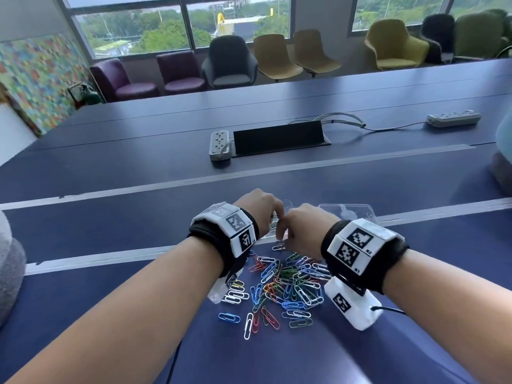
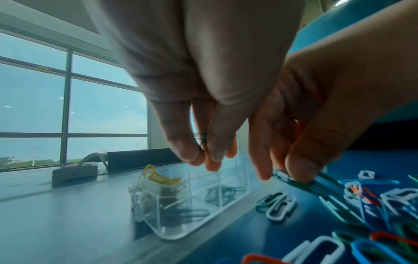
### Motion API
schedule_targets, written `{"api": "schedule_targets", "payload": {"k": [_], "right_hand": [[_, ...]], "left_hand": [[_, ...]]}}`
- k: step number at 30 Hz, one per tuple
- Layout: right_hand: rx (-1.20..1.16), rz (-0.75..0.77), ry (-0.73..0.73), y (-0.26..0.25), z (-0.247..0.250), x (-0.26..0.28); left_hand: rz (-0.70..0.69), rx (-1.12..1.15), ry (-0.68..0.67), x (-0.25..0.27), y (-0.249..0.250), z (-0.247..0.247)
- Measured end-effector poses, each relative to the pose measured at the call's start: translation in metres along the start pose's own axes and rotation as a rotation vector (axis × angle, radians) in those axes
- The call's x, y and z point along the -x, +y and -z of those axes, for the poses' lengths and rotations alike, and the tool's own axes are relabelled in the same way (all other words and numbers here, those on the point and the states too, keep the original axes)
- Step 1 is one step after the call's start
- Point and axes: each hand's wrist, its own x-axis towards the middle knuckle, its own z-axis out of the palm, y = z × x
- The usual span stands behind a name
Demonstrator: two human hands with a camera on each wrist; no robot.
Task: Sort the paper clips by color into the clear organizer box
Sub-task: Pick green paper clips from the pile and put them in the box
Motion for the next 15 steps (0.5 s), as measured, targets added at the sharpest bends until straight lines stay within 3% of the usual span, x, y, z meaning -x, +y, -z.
{"api": "schedule_targets", "payload": {"k": [15], "right_hand": [[-0.036,-0.053,0.019,0.019,0.007,0.001]], "left_hand": [[-0.048,-0.11,-0.017,0.003,0.003,-0.001]]}}
